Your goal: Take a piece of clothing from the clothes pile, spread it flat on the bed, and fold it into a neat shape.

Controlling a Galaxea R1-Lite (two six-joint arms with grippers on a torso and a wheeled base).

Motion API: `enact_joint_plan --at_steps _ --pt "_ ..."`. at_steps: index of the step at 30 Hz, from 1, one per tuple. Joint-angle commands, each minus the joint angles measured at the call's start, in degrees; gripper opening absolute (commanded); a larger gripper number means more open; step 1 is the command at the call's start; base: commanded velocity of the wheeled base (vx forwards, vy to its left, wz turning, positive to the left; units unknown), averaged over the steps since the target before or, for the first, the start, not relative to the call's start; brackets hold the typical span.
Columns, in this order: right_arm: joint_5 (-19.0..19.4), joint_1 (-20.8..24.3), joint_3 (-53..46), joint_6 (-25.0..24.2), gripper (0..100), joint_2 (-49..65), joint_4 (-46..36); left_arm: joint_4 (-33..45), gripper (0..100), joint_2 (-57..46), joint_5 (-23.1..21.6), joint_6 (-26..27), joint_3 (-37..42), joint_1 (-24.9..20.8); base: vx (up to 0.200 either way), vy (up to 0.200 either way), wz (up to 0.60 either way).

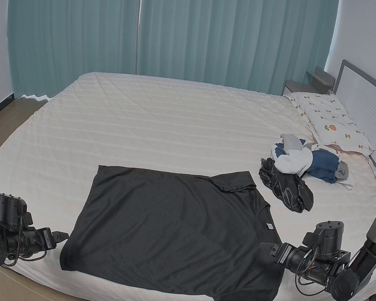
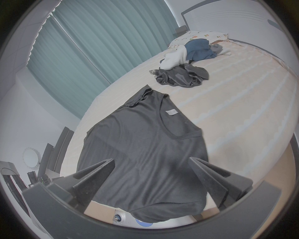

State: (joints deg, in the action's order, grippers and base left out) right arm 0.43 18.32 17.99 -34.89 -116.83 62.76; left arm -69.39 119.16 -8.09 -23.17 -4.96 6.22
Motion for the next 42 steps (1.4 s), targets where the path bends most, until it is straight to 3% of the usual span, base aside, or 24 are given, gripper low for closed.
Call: enact_joint_plan --at_steps 1,9,12,13,15,18,25,27,28,32,42 --pt "0.0 0.0 1.6 0.0 100 -1.6 0.1 -0.1 100 1.0 -0.1 0.1 -0.2 0.3 0.000 0.200 0.00" --pt "0.0 -1.6 8.2 -2.8 100 -6.1 0.1 -0.2 100 2.2 -0.4 -1.1 -1.4 0.0 0.000 0.025 0.00" --pt "0.0 -1.6 9.8 -4.1 100 -7.4 0.0 -0.3 100 2.0 -0.1 -4.4 -1.7 -0.8 0.067 0.000 0.00" --pt "0.0 -1.7 12.1 -4.7 100 -9.2 0.0 -0.6 100 1.6 0.1 -9.2 -3.1 -2.5 0.200 0.000 0.00" --pt "0.0 -2.2 15.0 -5.1 100 -11.2 -0.2 -0.6 100 1.5 0.2 -12.6 -4.2 -3.3 0.200 0.000 0.00" --pt "0.0 -2.5 19.7 -5.5 100 -13.9 -2.3 -0.7 100 2.0 0.1 -13.5 -4.4 -3.8 0.200 0.000 0.00" --pt "0.4 -3.4 41.7 -10.4 100 -24.3 -14.8 -0.7 100 3.4 -0.3 -15.8 -6.0 -4.5 0.143 0.000 0.00" --pt "0.3 -3.4 42.3 -10.5 100 -24.7 -14.9 -0.7 100 3.4 -0.3 -15.8 -6.0 -4.5 0.000 0.000 0.00" --pt "0.0 -3.4 52.1 -10.6 100 -28.4 -20.5 -0.7 100 4.6 -0.3 -16.2 -6.6 -4.5 0.000 0.000 0.00" --pt "0.0 -3.5 63.0 -11.2 100 -31.3 -30.5 -0.7 100 5.2 -0.3 -16.2 -6.8 -4.5 0.000 0.000 0.00" --pt "-0.1 -4.0 74.4 -13.1 100 -35.3 -38.5 -0.7 100 5.7 -0.4 -16.2 -6.8 -4.7 0.000 0.000 0.00"
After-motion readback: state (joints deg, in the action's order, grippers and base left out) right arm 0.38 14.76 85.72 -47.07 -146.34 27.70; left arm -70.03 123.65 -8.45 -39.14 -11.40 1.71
